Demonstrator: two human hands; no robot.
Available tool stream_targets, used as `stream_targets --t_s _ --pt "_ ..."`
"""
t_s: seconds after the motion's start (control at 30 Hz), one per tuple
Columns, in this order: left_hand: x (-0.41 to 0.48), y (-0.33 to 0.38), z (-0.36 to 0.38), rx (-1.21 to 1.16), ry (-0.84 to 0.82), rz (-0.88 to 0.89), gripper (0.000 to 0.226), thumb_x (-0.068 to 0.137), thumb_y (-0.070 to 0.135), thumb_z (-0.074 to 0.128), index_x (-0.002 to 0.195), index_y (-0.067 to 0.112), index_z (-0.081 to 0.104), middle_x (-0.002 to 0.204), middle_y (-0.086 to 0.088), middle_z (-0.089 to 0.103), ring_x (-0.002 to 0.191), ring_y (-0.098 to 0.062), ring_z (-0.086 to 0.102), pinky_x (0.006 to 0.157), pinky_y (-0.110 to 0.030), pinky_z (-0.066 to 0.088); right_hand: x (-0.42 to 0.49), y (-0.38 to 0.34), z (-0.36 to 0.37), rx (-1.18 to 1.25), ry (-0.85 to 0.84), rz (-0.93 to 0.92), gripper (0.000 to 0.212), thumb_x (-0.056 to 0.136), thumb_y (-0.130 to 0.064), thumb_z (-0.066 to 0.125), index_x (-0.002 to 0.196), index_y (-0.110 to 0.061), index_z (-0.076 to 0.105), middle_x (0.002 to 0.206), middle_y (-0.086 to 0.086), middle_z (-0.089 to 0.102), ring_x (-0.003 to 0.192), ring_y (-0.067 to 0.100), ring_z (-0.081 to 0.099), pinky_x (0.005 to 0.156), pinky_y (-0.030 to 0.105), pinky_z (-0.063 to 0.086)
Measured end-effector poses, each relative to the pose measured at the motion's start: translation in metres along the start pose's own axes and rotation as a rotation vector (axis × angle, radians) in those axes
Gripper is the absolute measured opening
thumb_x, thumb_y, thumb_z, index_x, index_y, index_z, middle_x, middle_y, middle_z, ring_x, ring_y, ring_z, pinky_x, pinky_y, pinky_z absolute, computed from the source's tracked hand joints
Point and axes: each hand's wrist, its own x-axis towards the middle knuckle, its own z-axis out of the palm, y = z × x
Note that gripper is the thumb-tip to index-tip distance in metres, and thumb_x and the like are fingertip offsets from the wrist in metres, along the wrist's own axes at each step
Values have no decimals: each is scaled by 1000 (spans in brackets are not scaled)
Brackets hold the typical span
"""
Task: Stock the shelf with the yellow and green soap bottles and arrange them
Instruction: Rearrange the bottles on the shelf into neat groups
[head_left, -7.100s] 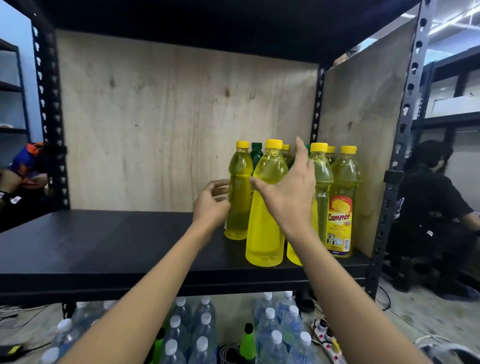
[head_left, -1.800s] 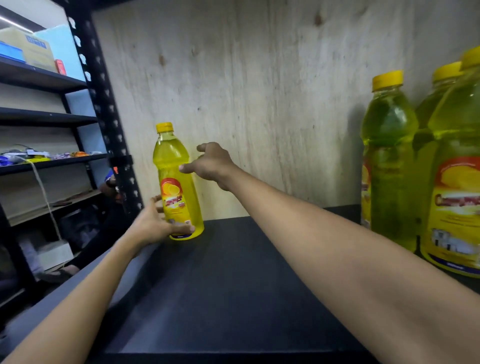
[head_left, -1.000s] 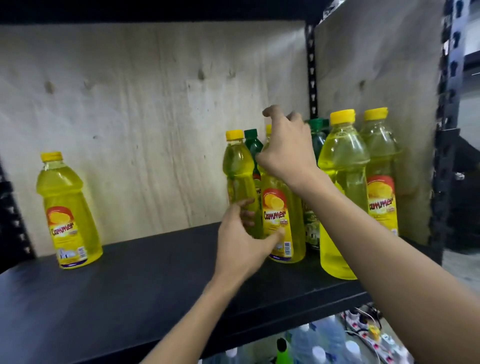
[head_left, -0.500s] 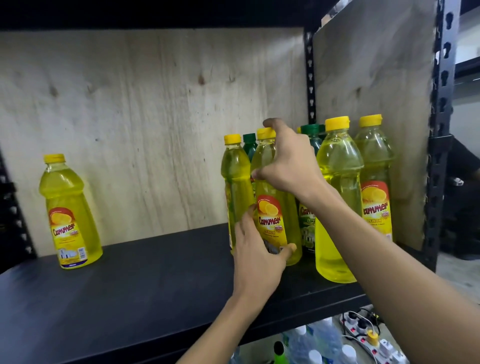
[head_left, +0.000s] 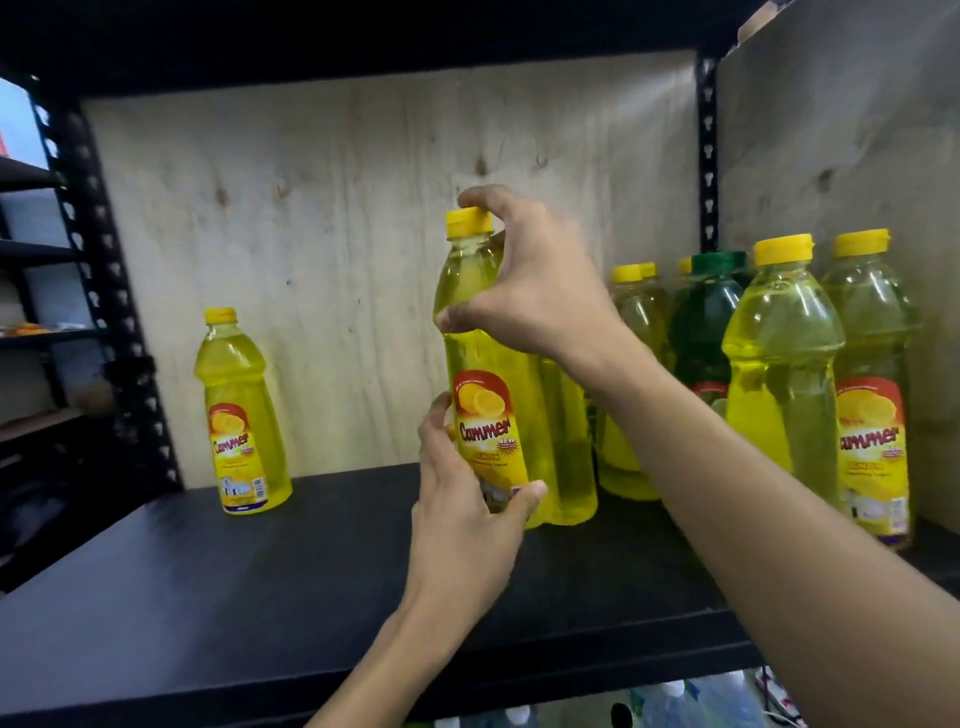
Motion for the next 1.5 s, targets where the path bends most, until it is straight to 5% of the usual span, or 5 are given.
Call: stream_targets --t_s 0.07,0.33,0.57,1.03,1.5 --pt "3 -15 -23 97 37 4 103 73 32 86 143 45 12 130 21 44 91 30 50 72 -8 38 8 -8 23 40 -21 -9 99 52 -37 95 140 -30 50 129 -2 63 119 22 59 97 29 48" --pt "18 -76 -108 367 182 -105 106 78 26 83 154 28 10 145 -3 45 76 29 51 78 -33 45 41 -42 134 291 -148 -51 103 50 -32 96 141 -23 51 128 2 65 117 22 61 96 29 51" --pt "32 -127 -166 492 238 -204 108 76 20 85 155 19 10 142 -14 44 108 -24 54 98 -53 46 63 -76 218 329 -301 -104 100 58 -29 94 145 -18 45 139 4 57 127 24 54 99 28 46" --pt "29 -172 -211 449 246 -309 110 81 13 81 158 23 3 139 -15 45 78 -12 62 86 -48 55 61 -105 287 361 -425 -105 107 63 -29 93 152 -14 35 145 6 53 132 24 51 99 28 45" --pt "25 -178 -222 371 298 -358 119 66 28 92 154 39 13 140 -5 50 121 -35 58 91 -58 53 48 -114 285 359 -323 -97 109 54 -33 96 148 -20 43 133 2 64 119 22 62 89 27 50"
